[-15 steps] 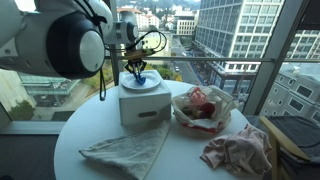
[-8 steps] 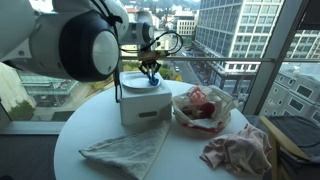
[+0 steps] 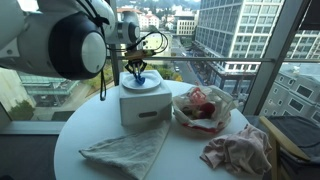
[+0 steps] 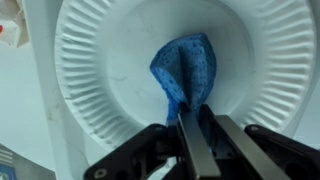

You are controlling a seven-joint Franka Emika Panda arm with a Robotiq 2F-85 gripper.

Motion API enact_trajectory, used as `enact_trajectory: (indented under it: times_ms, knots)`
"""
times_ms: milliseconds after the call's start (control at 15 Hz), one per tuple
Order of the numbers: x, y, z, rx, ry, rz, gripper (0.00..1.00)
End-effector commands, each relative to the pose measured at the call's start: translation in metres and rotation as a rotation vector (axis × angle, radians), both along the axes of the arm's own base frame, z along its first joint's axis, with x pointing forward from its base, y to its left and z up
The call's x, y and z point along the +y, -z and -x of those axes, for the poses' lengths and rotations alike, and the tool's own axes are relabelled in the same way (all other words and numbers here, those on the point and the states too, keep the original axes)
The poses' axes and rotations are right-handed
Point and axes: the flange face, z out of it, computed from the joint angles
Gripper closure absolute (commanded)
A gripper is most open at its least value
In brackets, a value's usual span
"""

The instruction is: Use the blue sponge to wipe the white plate

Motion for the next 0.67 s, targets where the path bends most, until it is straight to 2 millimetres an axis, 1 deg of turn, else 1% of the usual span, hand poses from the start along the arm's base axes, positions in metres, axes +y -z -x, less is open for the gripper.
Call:
enact_trajectory:
  times_ms: [0,200,333,467,600]
  knots:
    - [-0.014,0.016,0.004,0.062,0.057,0.017,0.84]
    - [-0.036,0.011,0.002,0.078,0.166,0.042,0.84]
    - [-0.040,0.005,0.006,0.118,0.208,0.042,0.84]
    - [-0.035,0.002,0.013,0.152,0.195,0.023,0.85]
    - [-0.020,0.000,0.018,0.150,0.147,0.023,0.84]
